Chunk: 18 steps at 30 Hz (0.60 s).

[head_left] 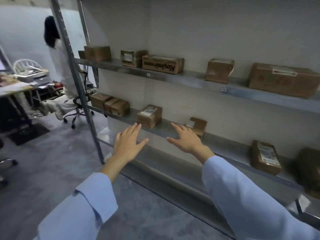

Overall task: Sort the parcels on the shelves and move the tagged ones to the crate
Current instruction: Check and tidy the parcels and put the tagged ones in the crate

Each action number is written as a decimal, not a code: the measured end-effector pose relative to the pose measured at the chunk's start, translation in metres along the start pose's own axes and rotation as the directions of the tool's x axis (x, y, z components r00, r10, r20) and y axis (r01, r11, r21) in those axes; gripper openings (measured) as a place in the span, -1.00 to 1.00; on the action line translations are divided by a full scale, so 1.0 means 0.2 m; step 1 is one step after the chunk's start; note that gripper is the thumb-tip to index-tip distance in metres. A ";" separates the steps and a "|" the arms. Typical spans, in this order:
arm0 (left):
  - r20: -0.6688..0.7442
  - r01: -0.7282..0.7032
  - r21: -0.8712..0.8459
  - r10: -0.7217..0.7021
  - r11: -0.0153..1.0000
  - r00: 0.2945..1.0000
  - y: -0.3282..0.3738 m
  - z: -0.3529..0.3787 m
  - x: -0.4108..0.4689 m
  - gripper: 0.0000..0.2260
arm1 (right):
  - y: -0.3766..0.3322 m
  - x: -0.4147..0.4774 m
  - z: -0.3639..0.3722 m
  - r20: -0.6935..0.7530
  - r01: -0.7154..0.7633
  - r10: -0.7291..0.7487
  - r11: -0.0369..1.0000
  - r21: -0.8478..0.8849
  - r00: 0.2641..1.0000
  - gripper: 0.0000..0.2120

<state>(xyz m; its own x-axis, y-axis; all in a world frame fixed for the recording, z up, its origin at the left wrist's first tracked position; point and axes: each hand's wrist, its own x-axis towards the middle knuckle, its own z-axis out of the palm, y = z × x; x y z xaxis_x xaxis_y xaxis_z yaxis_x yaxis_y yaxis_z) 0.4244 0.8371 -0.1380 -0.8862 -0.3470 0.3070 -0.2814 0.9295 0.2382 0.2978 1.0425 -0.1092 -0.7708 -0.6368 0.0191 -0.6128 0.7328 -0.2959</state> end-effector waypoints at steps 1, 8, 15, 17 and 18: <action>-0.008 0.008 -0.002 -0.008 1.000 1.000 -0.05 0.01 0.03 -0.37 | -0.03 0.08 0.02 0.003 0.014 -0.014 1.000 0.006 1.000 -0.29; -0.081 0.088 -0.002 -0.088 0.996 0.993 -0.41 0.09 0.38 -0.40 | -0.18 0.65 0.16 0.018 0.109 -0.109 0.994 0.016 0.994 -0.29; -0.066 0.124 -0.003 -0.123 0.992 0.990 -0.75 0.17 0.89 -0.41 | -0.30 1.34 0.22 0.004 0.162 -0.163 0.982 0.093 0.987 -0.31; -0.054 0.130 0.009 -0.129 0.992 0.990 -0.86 0.19 1.05 -0.41 | -0.34 1.54 0.25 -0.001 0.169 -0.170 0.979 0.114 0.985 -0.30; -0.058 0.136 0.010 -0.135 0.991 0.989 -0.91 0.21 1.13 -0.40 | -0.36 1.63 0.26 -0.001 0.179 -0.180 0.978 0.109 0.984 -0.29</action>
<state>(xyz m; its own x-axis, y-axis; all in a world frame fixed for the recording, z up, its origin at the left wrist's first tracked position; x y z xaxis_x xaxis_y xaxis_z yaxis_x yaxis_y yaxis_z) 0.2604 0.5942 -0.1504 -0.8171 -0.4760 0.3252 -0.4029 0.8750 0.2684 0.0996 0.7684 -0.1316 -0.6478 -0.7583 0.0730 -0.7182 0.5760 -0.3903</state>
